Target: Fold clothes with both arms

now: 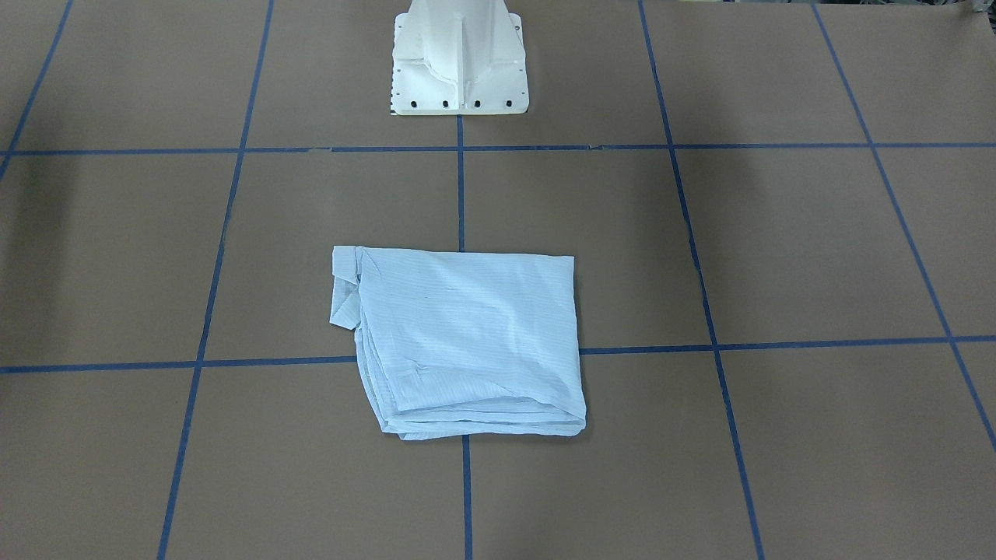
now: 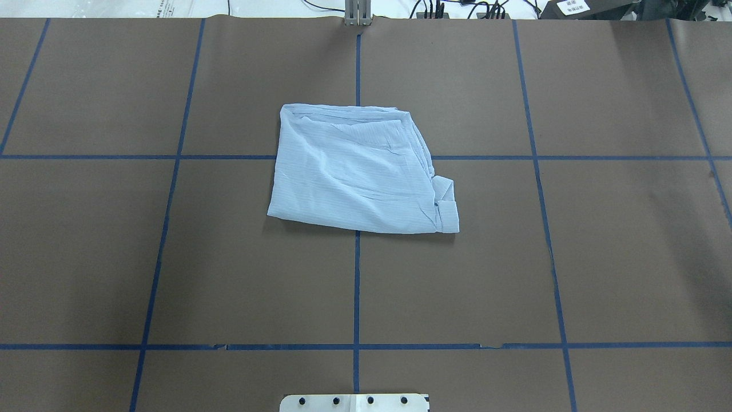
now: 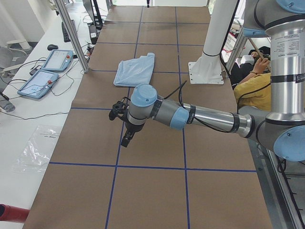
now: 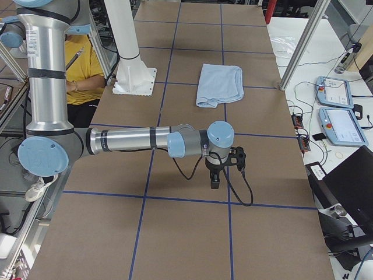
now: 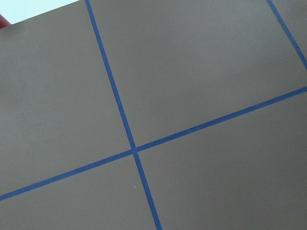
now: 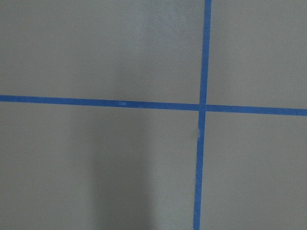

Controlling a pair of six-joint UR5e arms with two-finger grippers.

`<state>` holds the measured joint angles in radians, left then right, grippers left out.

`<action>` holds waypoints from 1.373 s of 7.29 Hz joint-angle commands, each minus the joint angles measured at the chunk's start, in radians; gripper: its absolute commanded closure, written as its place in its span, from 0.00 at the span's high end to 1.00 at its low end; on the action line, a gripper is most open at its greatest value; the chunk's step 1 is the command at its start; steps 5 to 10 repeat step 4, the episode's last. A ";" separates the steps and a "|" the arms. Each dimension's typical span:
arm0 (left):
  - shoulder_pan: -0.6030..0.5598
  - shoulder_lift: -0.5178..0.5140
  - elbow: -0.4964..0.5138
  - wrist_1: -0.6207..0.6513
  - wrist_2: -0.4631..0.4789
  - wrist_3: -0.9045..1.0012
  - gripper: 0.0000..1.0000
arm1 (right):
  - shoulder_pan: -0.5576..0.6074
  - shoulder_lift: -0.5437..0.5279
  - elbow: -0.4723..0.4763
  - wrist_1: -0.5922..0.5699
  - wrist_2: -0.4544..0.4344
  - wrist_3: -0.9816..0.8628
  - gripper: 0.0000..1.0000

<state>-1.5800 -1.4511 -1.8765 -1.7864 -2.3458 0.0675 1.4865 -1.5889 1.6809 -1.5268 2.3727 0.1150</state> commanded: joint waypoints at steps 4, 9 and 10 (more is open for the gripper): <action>0.002 -0.009 -0.007 -0.001 0.002 0.000 1.00 | -0.002 0.000 -0.004 -0.001 -0.003 0.002 1.00; 0.002 -0.009 -0.007 -0.001 0.002 0.000 1.00 | -0.002 0.000 -0.004 -0.001 -0.003 0.002 1.00; 0.002 -0.009 -0.007 -0.001 0.002 0.000 1.00 | -0.002 0.000 -0.004 -0.001 -0.003 0.002 1.00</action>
